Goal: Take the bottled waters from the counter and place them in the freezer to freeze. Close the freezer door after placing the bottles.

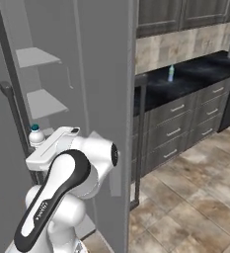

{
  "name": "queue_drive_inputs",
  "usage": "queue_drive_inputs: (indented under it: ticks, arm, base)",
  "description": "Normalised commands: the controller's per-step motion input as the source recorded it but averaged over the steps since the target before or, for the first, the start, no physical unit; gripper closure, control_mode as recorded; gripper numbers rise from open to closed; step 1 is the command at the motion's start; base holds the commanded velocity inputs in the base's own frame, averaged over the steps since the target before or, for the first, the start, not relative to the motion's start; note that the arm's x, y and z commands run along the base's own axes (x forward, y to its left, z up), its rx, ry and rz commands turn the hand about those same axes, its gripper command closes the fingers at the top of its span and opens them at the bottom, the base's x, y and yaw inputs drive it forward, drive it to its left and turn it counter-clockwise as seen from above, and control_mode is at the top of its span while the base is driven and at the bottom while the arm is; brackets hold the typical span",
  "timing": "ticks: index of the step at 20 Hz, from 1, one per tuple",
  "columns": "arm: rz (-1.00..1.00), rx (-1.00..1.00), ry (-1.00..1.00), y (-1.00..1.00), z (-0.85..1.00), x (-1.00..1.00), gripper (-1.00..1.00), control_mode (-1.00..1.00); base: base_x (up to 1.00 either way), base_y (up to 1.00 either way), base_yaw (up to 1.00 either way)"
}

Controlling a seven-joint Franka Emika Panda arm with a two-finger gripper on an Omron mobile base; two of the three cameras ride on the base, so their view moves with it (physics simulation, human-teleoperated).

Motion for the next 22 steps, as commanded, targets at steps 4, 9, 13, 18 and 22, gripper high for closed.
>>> queue_drive_inputs:
  ticks: [4, 9, 13, 18, 22]
  arm:
    - [0.00, 0.00, 0.00, 0.00, 0.00, 0.00, 1.00, 1.00]
    - [0.00, 0.00, 0.00, 0.00, 0.00, 0.00, 1.00, 1.00]
    - [0.00, 0.00, 0.00, 0.00, 0.00, 0.00, 1.00, 1.00]
    - [0.00, 0.00, 0.00, 0.00, 0.00, 0.00, 1.00, 1.00]
    - [0.00, 0.00, 0.00, 0.00, 0.00, 0.00, 1.00, 1.00]
  base:
    - [0.52, 0.01, -0.06]
    - [0.56, 0.17, -0.08]
    - [0.52, 0.30, -0.11]
    - [0.61, 0.04, -0.06]
    - [0.62, 0.00, -0.02]
